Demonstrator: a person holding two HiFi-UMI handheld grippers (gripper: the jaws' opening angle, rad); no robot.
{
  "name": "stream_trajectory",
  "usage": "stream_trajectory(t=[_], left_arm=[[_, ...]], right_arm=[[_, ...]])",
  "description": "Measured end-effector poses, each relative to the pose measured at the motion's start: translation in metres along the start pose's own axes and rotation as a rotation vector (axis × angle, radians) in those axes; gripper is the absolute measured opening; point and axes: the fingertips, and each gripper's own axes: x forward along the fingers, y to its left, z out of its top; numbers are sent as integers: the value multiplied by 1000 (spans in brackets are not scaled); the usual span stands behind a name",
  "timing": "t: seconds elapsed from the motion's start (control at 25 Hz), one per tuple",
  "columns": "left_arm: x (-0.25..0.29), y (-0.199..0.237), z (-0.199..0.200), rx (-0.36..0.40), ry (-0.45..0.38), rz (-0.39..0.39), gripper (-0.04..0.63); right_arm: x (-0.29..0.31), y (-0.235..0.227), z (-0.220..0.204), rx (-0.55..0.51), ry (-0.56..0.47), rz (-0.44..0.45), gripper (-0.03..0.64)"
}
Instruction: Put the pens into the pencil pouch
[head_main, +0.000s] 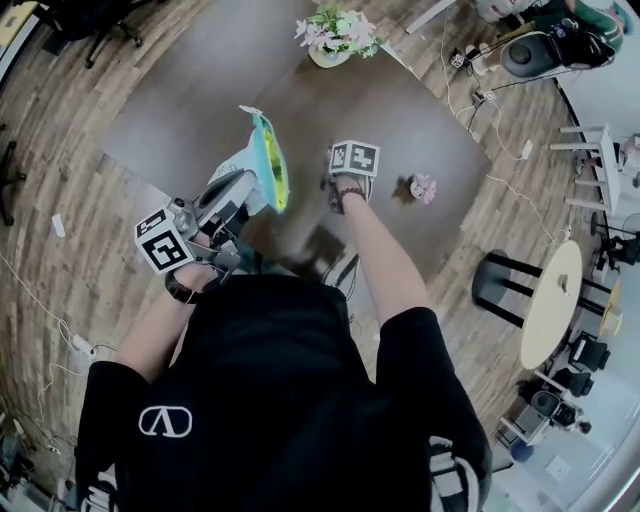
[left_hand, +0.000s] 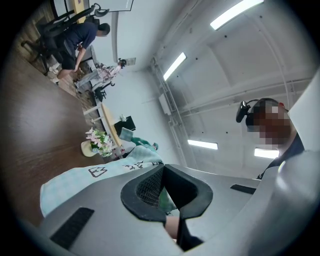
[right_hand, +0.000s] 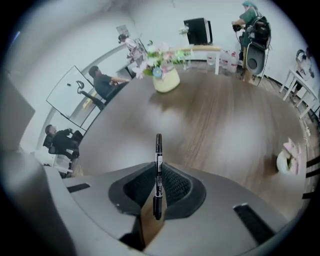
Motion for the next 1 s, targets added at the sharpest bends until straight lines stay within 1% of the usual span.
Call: stream_trajectory(t=[0.12, 0.24, 0.36, 0.52, 0.68, 0.76, 0.8, 0.88, 1.0], left_arm=[[4, -6, 1, 3, 19, -28, 5], [18, -11, 0, 6, 42, -56, 5], [36, -20, -2, 8, 65, -86, 5], [52, -29, -6, 4, 93, -132, 5], [68, -40, -8, 4, 118, -169, 5], [75, -45, -9, -2, 126, -182, 5], [78, -47, -10, -5, 128, -188, 5], [84, -50, -11, -8, 134, -196, 5], [90, -53, -16, -7, 147, -202, 5]], right_arm=[[-56, 22, 46, -31, -190, 34, 40], [-130, 41, 89, -88, -408, 51, 40], [-210, 57, 118, -162, -639, 51, 40], [-304, 78, 124, -246, -927, 43, 40], [-383, 93, 110, -329, -1168, 10, 40], [-409, 98, 100, -366, -1255, -11, 40], [-418, 100, 95, -378, -1283, -18, 40], [-425, 100, 89, -386, -1305, -27, 40], [-428, 94, 84, -373, -1307, -34, 40]])
